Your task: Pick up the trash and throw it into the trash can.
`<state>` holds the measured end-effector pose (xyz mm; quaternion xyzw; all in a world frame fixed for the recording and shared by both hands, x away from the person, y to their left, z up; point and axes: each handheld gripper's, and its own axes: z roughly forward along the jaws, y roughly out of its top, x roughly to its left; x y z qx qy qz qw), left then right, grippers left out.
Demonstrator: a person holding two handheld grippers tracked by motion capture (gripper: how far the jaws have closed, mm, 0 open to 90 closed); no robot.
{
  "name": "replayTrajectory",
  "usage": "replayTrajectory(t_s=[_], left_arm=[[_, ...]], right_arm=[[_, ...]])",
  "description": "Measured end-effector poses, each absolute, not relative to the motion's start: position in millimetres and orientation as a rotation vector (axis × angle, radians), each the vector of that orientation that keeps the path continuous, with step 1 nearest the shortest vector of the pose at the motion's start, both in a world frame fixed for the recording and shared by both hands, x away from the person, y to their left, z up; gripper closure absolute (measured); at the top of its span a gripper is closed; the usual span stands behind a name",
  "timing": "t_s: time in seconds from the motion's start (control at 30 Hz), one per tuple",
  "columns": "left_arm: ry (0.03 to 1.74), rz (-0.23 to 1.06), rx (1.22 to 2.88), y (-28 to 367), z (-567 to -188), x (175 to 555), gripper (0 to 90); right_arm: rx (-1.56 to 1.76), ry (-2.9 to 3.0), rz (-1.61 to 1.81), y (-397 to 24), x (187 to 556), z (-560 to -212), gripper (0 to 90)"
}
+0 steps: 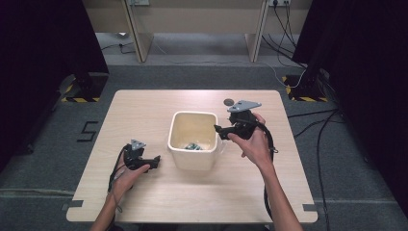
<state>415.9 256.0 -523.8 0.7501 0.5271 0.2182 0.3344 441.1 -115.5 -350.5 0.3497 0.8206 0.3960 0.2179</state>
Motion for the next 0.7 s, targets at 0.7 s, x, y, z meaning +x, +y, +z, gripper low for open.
replayTrajectory(t_s=[0.7], left_arm=[[1.376,0.571,1.957,255.9,-523.9,415.9,7.5]], right_arm=[[1.042,2.215,1.092,-151.7,437.6,-355.3,22.3]])
